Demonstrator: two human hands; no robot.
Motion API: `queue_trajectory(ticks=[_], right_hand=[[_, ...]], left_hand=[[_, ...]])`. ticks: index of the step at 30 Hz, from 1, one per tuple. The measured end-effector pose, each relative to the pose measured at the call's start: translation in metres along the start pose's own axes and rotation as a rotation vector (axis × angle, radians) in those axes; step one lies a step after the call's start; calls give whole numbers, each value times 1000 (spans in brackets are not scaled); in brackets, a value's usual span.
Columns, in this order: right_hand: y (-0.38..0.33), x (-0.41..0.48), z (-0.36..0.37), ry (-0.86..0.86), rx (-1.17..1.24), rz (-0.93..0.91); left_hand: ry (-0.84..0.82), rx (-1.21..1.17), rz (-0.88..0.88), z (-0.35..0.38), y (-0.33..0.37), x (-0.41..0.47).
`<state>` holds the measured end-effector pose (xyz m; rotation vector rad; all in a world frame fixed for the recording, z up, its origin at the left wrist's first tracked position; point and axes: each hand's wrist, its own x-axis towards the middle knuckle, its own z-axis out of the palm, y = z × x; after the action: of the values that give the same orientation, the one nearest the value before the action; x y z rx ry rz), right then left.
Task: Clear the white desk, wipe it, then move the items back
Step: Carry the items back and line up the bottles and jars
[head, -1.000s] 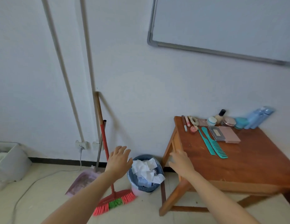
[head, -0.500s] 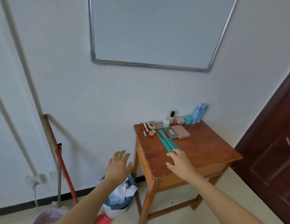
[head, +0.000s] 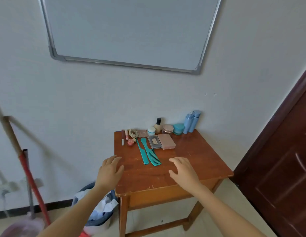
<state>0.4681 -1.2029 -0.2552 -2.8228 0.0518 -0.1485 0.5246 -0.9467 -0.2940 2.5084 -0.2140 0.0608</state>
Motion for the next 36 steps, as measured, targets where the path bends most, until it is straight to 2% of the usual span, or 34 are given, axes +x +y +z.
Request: queue_trajectory(ticks=[9,16,21,29,36], right_hand=[[24,30,25,-65,29,-62],[8,79,65,-144,99,-93],[-3,128,86,-267,66,-107],[-29,196,119,-307,139,-36],[-33,265,137,-273,164,-40]], left_hand=[[-14,24,-137,30,-6,5],[147,-265,-348,44,-37,55],[86,-286,-437,55,-57,106],[20,-199,-355,90,-62,155],[71,-112,-357,104,-73,166]])
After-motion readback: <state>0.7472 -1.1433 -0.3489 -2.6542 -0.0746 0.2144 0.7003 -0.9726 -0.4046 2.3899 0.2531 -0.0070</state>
